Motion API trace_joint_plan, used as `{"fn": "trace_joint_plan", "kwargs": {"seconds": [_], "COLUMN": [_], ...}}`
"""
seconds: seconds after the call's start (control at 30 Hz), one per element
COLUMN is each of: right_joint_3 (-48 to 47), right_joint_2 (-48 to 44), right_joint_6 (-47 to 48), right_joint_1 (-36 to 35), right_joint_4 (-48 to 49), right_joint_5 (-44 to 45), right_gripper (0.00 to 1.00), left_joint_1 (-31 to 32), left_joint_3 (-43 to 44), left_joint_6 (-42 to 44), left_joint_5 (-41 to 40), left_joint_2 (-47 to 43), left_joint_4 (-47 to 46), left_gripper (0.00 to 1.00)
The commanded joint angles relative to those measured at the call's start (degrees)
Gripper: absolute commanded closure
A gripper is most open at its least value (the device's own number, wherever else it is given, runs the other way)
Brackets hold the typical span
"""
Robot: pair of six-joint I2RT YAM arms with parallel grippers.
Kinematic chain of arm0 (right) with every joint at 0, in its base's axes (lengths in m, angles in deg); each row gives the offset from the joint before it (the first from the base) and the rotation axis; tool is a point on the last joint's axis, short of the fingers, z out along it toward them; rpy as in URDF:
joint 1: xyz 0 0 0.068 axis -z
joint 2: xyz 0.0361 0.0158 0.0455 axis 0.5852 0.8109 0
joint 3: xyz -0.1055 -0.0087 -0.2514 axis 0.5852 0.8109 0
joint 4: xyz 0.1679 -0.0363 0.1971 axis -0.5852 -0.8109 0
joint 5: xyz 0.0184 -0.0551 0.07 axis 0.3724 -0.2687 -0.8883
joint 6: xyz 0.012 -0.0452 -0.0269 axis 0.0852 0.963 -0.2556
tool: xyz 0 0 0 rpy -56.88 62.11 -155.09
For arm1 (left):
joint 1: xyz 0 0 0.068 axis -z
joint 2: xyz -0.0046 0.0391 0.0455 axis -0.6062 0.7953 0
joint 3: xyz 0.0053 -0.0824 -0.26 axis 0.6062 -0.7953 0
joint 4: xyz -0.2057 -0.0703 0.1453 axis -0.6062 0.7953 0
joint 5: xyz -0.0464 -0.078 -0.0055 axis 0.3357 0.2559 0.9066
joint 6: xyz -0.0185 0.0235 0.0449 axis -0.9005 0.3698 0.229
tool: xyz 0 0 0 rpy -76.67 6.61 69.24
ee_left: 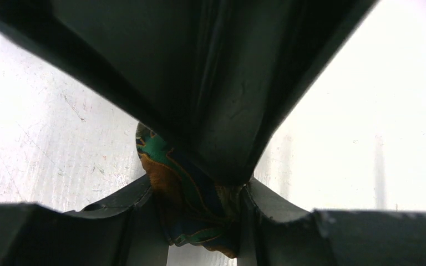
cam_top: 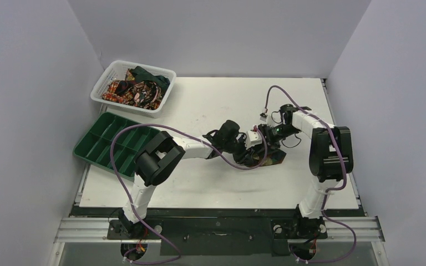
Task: Roll the ties
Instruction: Roll the tie at the center of the board.
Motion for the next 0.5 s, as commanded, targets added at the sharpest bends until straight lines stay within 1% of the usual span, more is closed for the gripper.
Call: {"fn": "trace_joint_plan", "kwargs": {"seconds": [0.0, 0.03, 0.07, 0.13, 0.2, 0.23, 0.37, 0.47], "right_joint_3": [-0.3, -0.6, -1.1, -1.4, -1.4, -1.3, -1.0, -0.8], "right_joint_2": [4.4, 5.1, 6.1, 6.7, 6.8, 6.8, 7.1, 7.4], "right_joint_6": [2.4, 2.0, 1.8, 1.6, 1.6, 1.4, 1.0, 0.2], "right_joint_1": [-0.4, 0.0, 0.2, 1.0, 1.3, 1.3, 1.9, 2.3], "right_joint_4": [0.5, 0.6, 0.6, 1.4, 2.0, 2.2, 3.1, 3.7], "right_joint_5": [4.7, 6.6, 7.3, 9.4, 10.7, 11.3, 14.9, 18.7], "right_gripper": [0.69, 0.8, 0.84, 1.0, 1.0, 1.0, 1.0, 1.0], "left_joint_1": [-0.1, -0.1, -0.3, -0.4, -0.6, -0.7, -1.5, -1.7], "left_joint_3": [-2.2, -2.4, -2.9, -3.3, -3.2, -3.2, -4.8, -7.1], "left_joint_6": [0.1, 0.3, 0.4, 0.6, 0.7, 0.3, -2.3, -4.0], "left_joint_5": [-1.9, -1.7, -1.3, -0.6, -0.3, -0.1, 2.8, 3.7], "left_joint_2": [2.9, 2.8, 2.6, 2.3, 2.1, 2.1, 0.5, -0.9], "left_joint_4": [7.1, 6.5, 5.5, 4.5, 3.3, 2.7, -5.2, -13.9], "left_gripper": [0.75, 0.74, 0.73, 0.69, 0.59, 0.52, 0.41, 0.35]}}
